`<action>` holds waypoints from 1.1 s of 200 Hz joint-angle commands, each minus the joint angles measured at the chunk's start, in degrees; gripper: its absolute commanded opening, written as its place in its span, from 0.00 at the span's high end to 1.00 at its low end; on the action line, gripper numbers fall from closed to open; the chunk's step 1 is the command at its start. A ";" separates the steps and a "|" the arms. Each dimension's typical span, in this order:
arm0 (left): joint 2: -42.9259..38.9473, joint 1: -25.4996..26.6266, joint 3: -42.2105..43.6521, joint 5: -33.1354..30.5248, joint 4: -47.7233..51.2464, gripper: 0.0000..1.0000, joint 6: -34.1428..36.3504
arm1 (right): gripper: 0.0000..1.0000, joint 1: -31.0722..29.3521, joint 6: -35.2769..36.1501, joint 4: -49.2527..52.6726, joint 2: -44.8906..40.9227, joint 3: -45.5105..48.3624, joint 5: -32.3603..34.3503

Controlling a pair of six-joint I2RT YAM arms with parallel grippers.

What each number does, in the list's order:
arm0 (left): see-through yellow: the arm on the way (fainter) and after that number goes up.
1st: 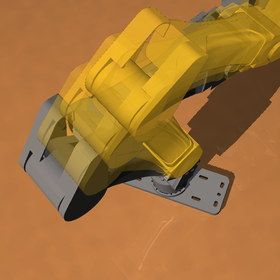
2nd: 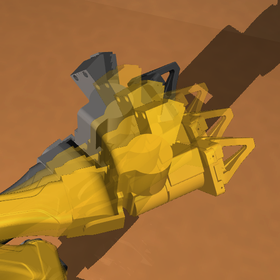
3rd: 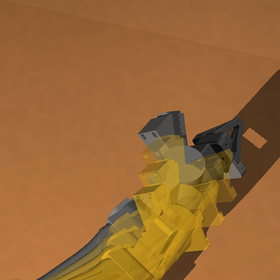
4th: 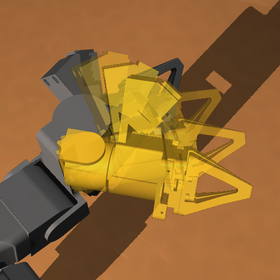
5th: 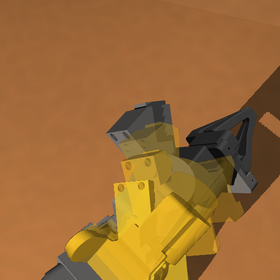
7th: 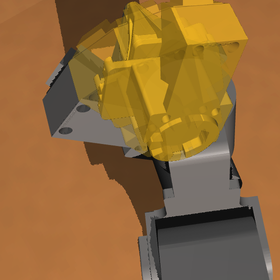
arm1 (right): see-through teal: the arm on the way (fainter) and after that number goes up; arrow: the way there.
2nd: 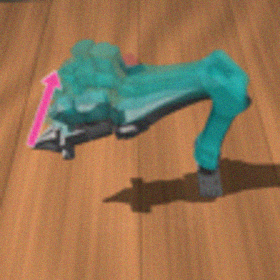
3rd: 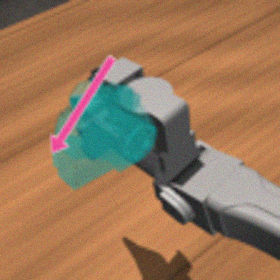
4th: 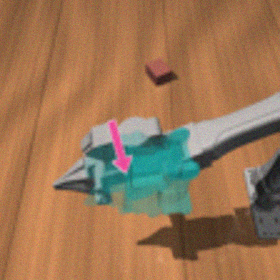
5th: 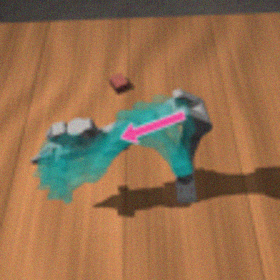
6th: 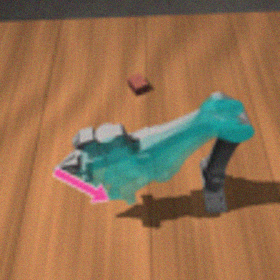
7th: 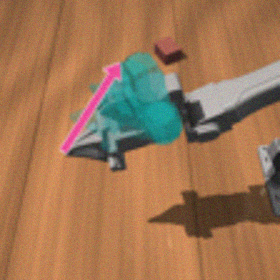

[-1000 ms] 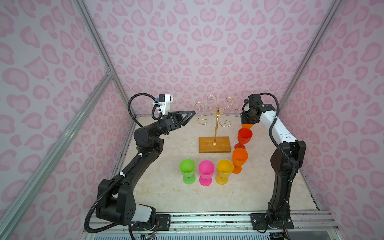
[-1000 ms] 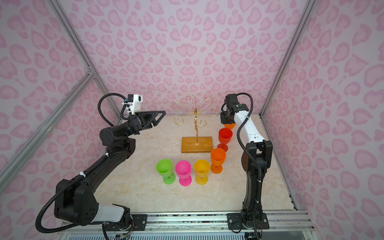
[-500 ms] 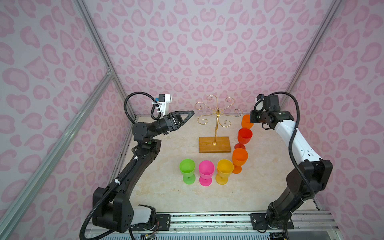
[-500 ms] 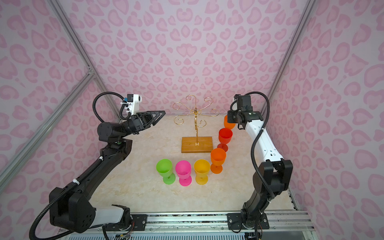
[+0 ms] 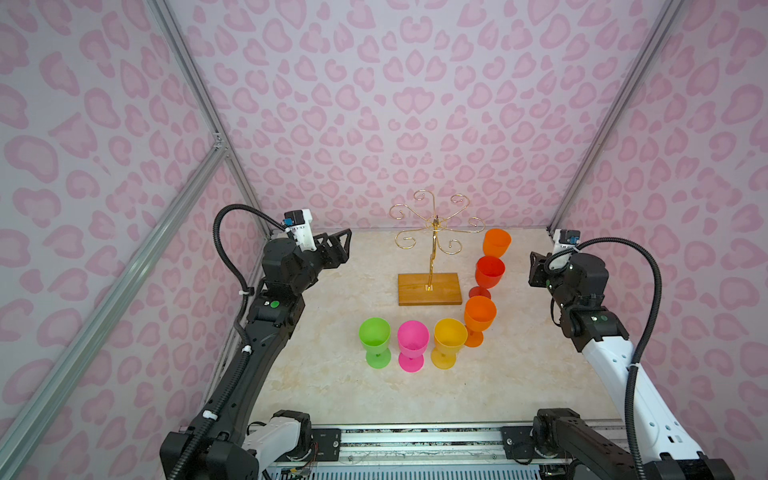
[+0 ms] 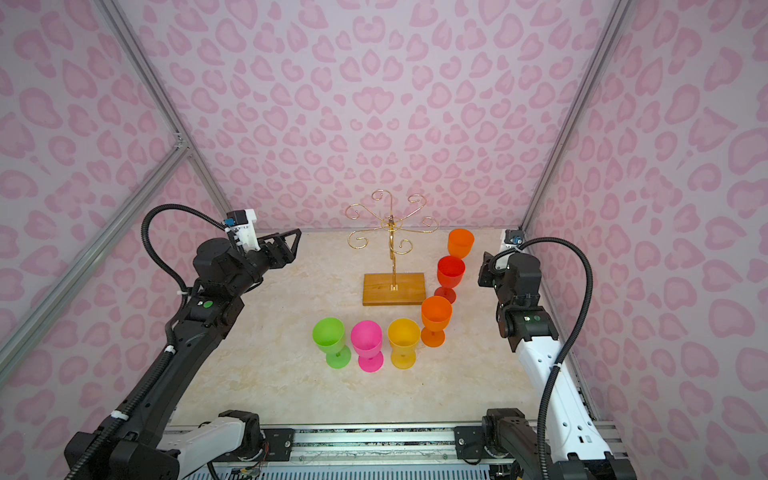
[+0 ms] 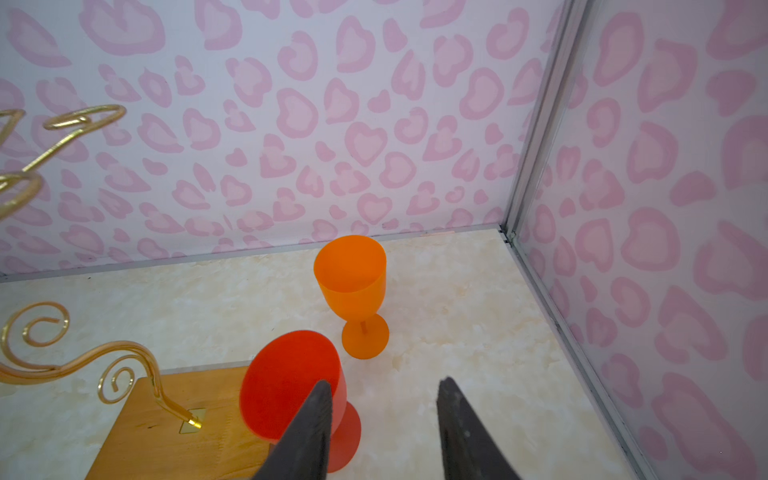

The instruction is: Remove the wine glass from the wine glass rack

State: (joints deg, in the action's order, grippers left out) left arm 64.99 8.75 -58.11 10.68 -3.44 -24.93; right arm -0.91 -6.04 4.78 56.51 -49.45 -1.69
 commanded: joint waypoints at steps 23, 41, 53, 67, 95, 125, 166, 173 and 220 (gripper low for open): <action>-0.04 -0.88 12.33 -31.03 -12.12 0.20 8.03 | 0.43 0.58 1.56 -15.33 -0.61 9.30 3.47; 0.81 -1.41 18.56 -34.00 -22.09 0.19 13.78 | 0.41 0.65 1.50 -17.99 1.45 11.27 3.89; 2.04 -1.76 21.43 -35.38 -27.02 0.18 16.48 | 0.41 0.64 1.30 -19.25 2.68 12.04 3.97; 4.09 -2.24 24.64 -34.94 -32.10 0.02 19.71 | 0.40 0.64 0.50 -21.89 4.05 13.54 3.66; 9.10 -3.18 28.93 -36.49 -38.39 0.01 23.29 | 0.39 0.64 0.04 -25.85 7.07 15.75 2.84; 12.64 -3.57 29.46 -35.09 -39.08 0.01 24.93 | 0.39 0.65 0.00 -28.27 10.68 16.64 3.45; 9.55 -3.83 31.88 -29.82 -35.97 0.00 24.94 | 0.40 0.65 -1.02 -30.81 14.43 17.89 3.52; 9.58 -3.83 32.53 -29.37 -36.36 0.00 24.72 | 0.40 0.64 -1.10 -31.84 14.89 18.38 3.60; 16.53 -3.83 36.31 -30.19 -45.95 0.03 23.77 | 0.39 0.64 -1.15 -38.92 19.58 21.96 5.68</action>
State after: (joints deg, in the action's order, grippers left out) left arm 78.59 4.97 -22.94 -19.42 -41.54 -0.51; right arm -0.25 -6.79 -27.97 74.32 -29.12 1.96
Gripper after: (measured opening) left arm 0.969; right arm 0.607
